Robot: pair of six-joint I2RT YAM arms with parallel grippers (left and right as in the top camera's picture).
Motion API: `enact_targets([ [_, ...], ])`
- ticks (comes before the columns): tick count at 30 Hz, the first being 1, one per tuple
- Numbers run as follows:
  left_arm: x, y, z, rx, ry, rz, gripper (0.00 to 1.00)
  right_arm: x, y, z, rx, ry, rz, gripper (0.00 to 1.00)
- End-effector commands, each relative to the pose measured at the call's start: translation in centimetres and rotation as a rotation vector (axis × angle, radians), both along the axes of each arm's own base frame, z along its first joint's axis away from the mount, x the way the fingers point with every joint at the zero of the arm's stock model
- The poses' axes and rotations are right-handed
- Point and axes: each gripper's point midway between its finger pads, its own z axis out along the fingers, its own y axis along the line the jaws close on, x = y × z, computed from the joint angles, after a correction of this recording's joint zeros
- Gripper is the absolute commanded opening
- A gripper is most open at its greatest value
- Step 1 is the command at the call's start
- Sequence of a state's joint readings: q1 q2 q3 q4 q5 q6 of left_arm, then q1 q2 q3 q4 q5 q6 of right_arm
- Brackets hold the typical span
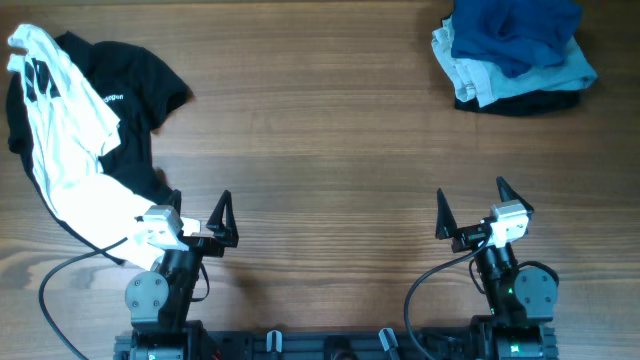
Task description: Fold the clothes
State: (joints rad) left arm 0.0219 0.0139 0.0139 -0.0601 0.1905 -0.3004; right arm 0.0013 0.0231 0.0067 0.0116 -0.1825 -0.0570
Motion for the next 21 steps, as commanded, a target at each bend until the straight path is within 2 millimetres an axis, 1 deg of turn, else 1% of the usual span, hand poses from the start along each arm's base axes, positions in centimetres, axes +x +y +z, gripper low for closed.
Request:
enact_targets([
  [1, 0.0, 0.3, -0.2, 0.009, -0.001, 0.016, 1.00, 0.0, 0.1, 0.0, 0.005, 0.001, 0.003, 1.00],
  [7, 0.0, 0.3, -0.2, 0.009, -0.003, 0.016, 1.00, 0.0, 0.1, 0.0, 0.013, 0.003, 0.003, 1.00],
  [9, 0.0, 0.3, -0.2, 0.001, -0.002, 0.014, 1.00, 0.0, 0.2, 0.7, 0.027, -0.025, 0.009, 1.00],
  [12, 0.0, -0.1, -0.1, 0.001, -0.003, -0.007, 1.00, -0.1, 0.2, 1.7, 0.175, -0.038, 0.013, 1.00],
  [14, -0.1, -0.6, 0.4, 0.000, -0.024, -0.037, 1.00, -0.4, 0.9, 3.3, 0.209, -0.094, 0.066, 1.00],
  [16, -0.2, -0.8, 0.6, 0.000, -0.030, -0.048, 1.00, -1.1, 1.9, 5.6, 0.200, -0.171, 0.132, 1.00],
  [18, -0.2, -0.8, 1.0, 0.000, -0.030, -0.048, 1.00, -1.6, 1.9, 7.7, 0.196, -0.226, 0.139, 1.00],
  [21, -0.3, -0.6, 2.4, 0.003, -0.034, -0.040, 1.00, -2.2, 1.8, 10.6, 0.191, -0.276, 0.136, 1.00],
])
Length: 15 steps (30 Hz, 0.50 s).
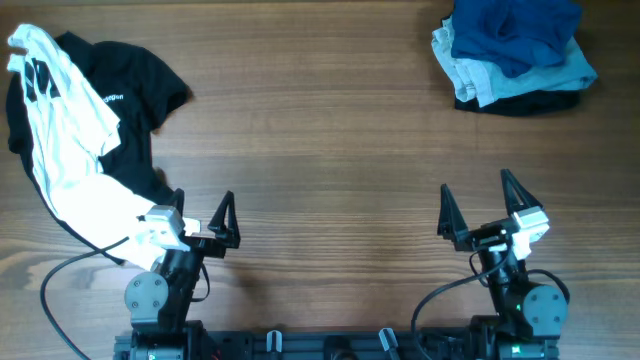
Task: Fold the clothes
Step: 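Reach the left gripper to the white T-shirt and grasp it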
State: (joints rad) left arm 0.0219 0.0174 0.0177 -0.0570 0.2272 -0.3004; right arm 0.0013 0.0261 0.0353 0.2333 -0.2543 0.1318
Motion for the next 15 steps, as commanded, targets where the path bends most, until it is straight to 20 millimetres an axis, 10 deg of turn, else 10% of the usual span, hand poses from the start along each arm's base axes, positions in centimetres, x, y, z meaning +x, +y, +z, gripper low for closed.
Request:
enact_targets([
  [1, -0.1, 0.2, 3.1, 0.007, -0.034, 0.009, 1.00, -1.2, 0.6, 5.0, 0.015, -0.082, 0.038, 1.00],
  [8, 2.7, 1.2, 8.4, 0.060, 0.106, 0.055, 1.00, 1.6, 0.7, 10.6, 0.013, -0.012, 0.043, 0.99],
  [15, 7.2, 1.8, 11.3, 0.143, 0.418, 0.049, 1.00, 7.8, 1.7, 11.0, -0.002, 0.283, 0.098, 1.00],
])
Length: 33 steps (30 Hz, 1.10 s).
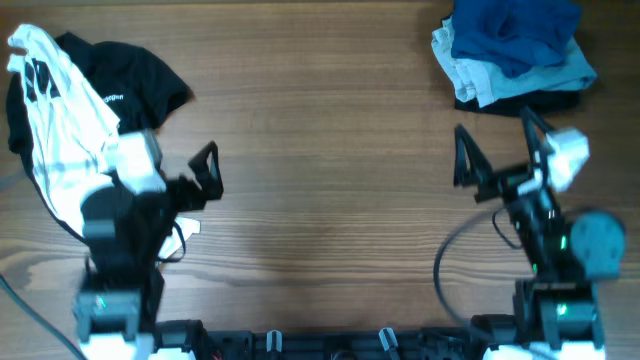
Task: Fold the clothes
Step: 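Reach the left gripper to the white T-shirt and grasp it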
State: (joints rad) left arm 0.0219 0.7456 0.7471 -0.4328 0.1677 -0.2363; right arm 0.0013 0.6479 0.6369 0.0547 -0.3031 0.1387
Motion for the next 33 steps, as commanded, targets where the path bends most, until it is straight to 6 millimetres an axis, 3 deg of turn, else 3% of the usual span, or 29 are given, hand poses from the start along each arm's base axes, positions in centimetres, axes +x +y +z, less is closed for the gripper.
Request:
enact_targets([
  [1, 2.9, 0.7, 2.9, 0.096, 0.092, -0.019, 1.00, 2.9, 0.9, 0.6, -0.022, 0.132, 0.049, 1.00],
  [4, 5.7, 0.7, 3.2, 0.120, 0.135, -0.043, 1.00, 5.9, 0.9, -1.2, -0.083, 0.299, 0.058, 1.00],
  [8, 8.8, 1.3, 1.9, 0.141, 0.143, -0.036, 1.00, 9.2, 1.3, -4.2, -0.115, 0.490, 0.098, 1.00],
  [9, 9.4, 1.9, 1.7, 0.139, 0.140, -0.021, 1.00, 10.2, 1.3, -4.8, -0.115, 0.497, 0.098, 1.00],
  [11, 11.0, 4.9, 0.6, 0.121, 0.150, 0.057, 1.00, 11.6, 1.4, -6.8, -0.032, 0.564, 0.086, 1.00],
  [15, 12.8, 10.8, -2.1, 0.106, 0.189, 0.187, 0.99, 12.2, 2.3, -8.9, 0.069, 0.653, 0.120, 1.00],
  [17, 13.7, 14.1, -4.1, 0.078, 0.209, 0.263, 0.92, 12.3, 2.3, -9.8, 0.071, 0.678, 0.121, 0.88],
  [19, 14.8, 16.9, -6.6, 0.062, 0.227, 0.321, 0.79, 12.3, 2.3, -10.2, 0.072, 0.694, 0.120, 0.79],
  [20, 15.2, 18.0, -7.7, 0.069, 0.236, 0.348, 0.75, 12.3, 2.3, -10.3, 0.072, 0.698, 0.119, 0.79],
  [23, 16.1, 21.3, -11.6, 0.136, 0.287, 0.470, 0.74, 12.1, 2.3, -10.6, 0.072, 0.711, 0.115, 0.81],
  [28, 17.4, 22.8, -16.8, 0.227, 0.340, 0.461, 0.79, 11.8, 2.1, -11.2, 0.069, 0.739, 0.102, 0.83],
  [33, 17.9, 23.9, -19.4, 0.258, 0.355, 0.493, 0.78, 11.6, 1.8, -11.5, 0.066, 0.756, 0.087, 0.86],
])
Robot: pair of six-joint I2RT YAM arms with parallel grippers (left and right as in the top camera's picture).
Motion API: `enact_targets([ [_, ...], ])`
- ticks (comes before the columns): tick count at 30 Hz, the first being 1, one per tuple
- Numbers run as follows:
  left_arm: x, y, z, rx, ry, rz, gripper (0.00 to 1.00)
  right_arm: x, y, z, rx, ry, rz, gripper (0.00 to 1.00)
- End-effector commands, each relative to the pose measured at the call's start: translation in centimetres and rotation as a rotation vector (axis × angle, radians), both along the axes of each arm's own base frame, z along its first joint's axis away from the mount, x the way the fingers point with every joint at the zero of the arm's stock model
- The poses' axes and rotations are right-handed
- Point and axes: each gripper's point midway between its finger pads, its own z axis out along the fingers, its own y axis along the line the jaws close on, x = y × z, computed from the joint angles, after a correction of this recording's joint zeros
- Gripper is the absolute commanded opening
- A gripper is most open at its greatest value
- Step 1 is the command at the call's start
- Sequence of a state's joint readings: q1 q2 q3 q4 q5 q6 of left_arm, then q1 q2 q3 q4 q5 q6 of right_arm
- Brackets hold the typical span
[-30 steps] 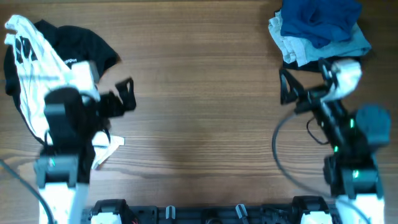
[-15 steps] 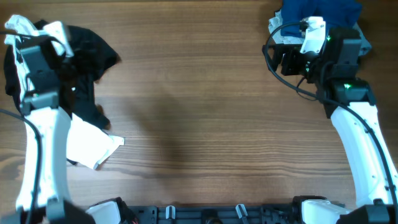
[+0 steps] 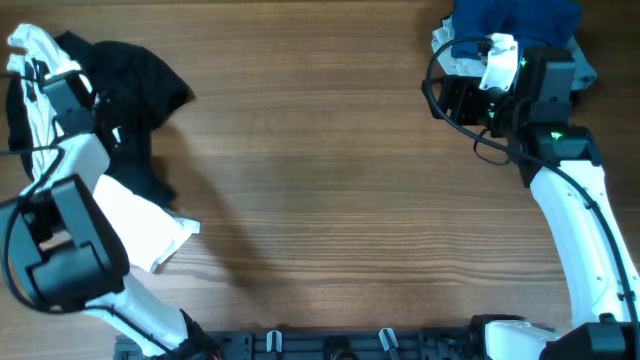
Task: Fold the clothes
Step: 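Reach the left gripper to the white T-shirt and grasp it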
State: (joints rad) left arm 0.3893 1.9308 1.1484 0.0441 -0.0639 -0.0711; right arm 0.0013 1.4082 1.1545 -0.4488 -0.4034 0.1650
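Observation:
A white garment (image 3: 135, 228) lies crumpled at the table's left edge, partly over a black T-shirt (image 3: 140, 85). My left gripper (image 3: 48, 82) reaches down onto the top end of the white garment, beside the black shirt. Its fingers are hidden by the wrist, so its state is unclear. At the far right corner sits a pile of blue clothes (image 3: 520, 20) over a pale piece (image 3: 445, 45). My right gripper (image 3: 455, 95) is at the pile's near left edge, its dark fingers lost against the dark cloth there.
The bare wooden table (image 3: 320, 180) spreads between the two heaps. The left arm's large joint (image 3: 60, 245) hangs over the lower part of the white garment. The right arm's white link (image 3: 585, 230) runs along the right edge.
Both arms have reached much farther out. The left gripper went from mid-left to the top of the white garment, the right one from below the blue pile to its near edge.
Both grippers first stood open, folded back near the front edge. The right one then lifted slightly. Later both arms were raised and extended toward their heaps, still open. Now each gripper is at its own heap of clothes; the garments look unmoved.

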Motion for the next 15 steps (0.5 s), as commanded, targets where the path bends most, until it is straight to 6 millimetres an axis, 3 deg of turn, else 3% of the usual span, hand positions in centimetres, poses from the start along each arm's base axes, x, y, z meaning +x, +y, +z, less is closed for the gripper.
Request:
enact_targets([
  [1, 0.3, 1.2, -1.2, 0.054, 0.024, 0.020, 0.77, 0.2, 0.2, 0.4, 0.008, 0.005, -0.005, 0.86],
  [4, 0.1, 1.0, -2.4, 0.041, 0.050, 0.016, 0.70, 0.2, 0.2, 0.4, 0.011, 0.006, -0.007, 0.86],
  [15, -0.5, 0.9, -5.8, 0.015, 0.113, 0.017, 0.69, 0.3, 0.2, 0.5, 0.011, 0.002, -0.008, 0.86],
])
